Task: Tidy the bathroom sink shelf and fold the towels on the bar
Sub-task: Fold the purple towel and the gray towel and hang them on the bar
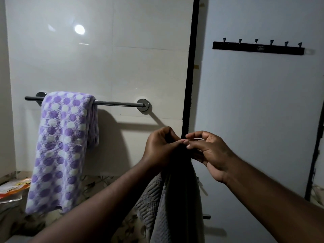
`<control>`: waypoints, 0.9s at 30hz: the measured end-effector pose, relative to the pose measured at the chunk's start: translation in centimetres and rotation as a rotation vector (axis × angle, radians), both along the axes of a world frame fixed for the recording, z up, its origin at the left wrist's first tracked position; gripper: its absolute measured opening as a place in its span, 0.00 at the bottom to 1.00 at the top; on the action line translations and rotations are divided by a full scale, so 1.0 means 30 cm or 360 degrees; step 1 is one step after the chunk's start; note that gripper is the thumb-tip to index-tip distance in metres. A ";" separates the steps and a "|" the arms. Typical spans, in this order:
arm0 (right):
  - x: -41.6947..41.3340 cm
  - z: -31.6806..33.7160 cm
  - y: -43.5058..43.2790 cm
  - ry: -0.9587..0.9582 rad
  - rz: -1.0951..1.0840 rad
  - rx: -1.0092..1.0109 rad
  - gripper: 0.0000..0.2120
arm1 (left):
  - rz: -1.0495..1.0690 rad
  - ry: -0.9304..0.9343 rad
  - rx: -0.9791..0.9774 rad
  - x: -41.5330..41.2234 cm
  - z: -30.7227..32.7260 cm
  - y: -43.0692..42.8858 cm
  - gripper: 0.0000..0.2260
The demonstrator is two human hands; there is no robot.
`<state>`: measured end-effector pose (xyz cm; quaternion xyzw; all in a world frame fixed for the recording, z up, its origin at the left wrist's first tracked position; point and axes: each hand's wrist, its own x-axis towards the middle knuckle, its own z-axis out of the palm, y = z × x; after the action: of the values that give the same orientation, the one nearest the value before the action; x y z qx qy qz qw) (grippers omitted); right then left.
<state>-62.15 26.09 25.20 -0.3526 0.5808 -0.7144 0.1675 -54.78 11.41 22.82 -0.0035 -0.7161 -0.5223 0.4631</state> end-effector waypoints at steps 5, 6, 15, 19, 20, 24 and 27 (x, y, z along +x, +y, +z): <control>-0.002 0.010 0.014 0.0078 0.0048 -0.0042 0.18 | -0.0007 -0.0038 0.0085 -0.006 0.025 0.012 0.16; -0.002 0.012 0.017 0.0116 0.0026 -0.0041 0.17 | 0.0016 -0.0032 0.0079 -0.006 0.031 0.016 0.16; -0.041 0.090 0.040 0.0169 -0.0118 -0.0090 0.15 | -0.0164 -0.0301 -0.0155 0.036 -0.033 0.002 0.13; -0.092 0.153 0.055 0.0086 -0.0182 -0.0200 0.16 | -0.0341 -0.0332 -0.0169 0.089 -0.077 -0.042 0.19; -0.108 0.169 0.059 0.0077 -0.0204 -0.0217 0.16 | -0.0335 -0.0352 -0.0222 0.101 -0.088 -0.059 0.18; -0.184 0.227 0.091 0.0077 -0.0317 -0.0256 0.16 | -0.0156 -0.0497 -0.0507 0.171 -0.139 -0.142 0.13; -0.234 0.250 0.119 0.0085 -0.0362 -0.0240 0.16 | -0.0047 -0.0534 -0.0642 0.230 -0.161 -0.219 0.20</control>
<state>-69.16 29.65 32.70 -0.3148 0.5660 -0.7607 0.0429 -47.89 4.83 17.98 -0.0197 -0.8724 -0.3690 0.3201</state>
